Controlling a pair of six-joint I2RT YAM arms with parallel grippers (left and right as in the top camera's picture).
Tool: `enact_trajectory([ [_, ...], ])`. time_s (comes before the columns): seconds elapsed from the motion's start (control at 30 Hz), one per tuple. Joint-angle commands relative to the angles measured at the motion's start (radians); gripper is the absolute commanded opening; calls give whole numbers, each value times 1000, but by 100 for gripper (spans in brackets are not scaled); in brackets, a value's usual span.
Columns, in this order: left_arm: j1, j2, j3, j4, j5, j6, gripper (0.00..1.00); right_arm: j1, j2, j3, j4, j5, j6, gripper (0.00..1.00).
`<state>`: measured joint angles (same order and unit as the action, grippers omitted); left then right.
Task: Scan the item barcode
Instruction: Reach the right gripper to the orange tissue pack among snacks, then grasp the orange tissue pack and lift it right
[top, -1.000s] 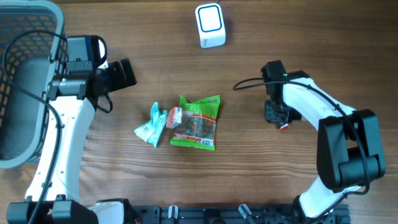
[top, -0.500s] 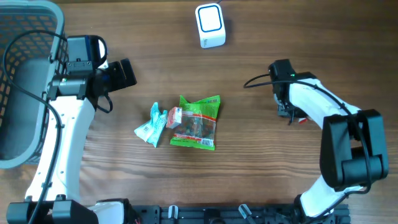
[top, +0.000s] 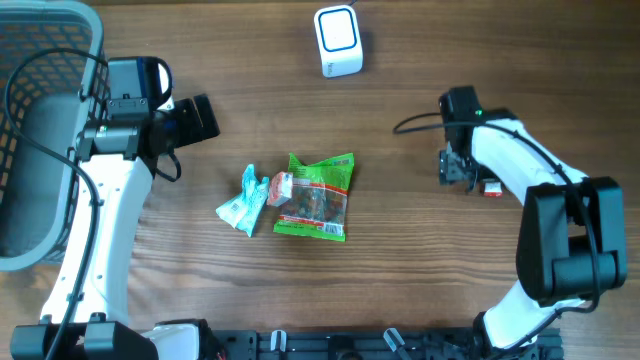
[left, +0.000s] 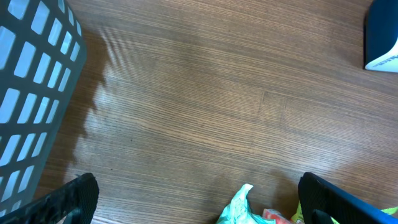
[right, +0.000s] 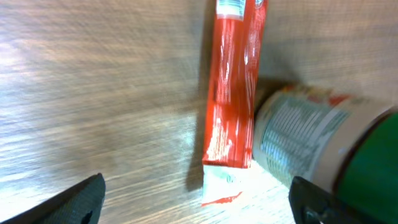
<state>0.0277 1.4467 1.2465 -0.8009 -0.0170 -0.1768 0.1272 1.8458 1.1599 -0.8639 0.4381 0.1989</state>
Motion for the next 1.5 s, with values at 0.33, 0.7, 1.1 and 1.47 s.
enact_trajectory([
  [0.33, 3, -7, 18, 3, -6, 13, 100, 69, -140, 167, -114, -879, -37, 76],
  [0.7, 3, -7, 18, 3, -6, 13, 100, 481, -126, 155, 139, -669, 369, 75],
  [1.1, 3, -7, 18, 3, -6, 13, 100, 649, 55, 154, 405, -565, 444, 70],
  [1.47, 3, -7, 18, 3, -6, 13, 100, 676, 103, 154, 432, -566, 444, 43],
])
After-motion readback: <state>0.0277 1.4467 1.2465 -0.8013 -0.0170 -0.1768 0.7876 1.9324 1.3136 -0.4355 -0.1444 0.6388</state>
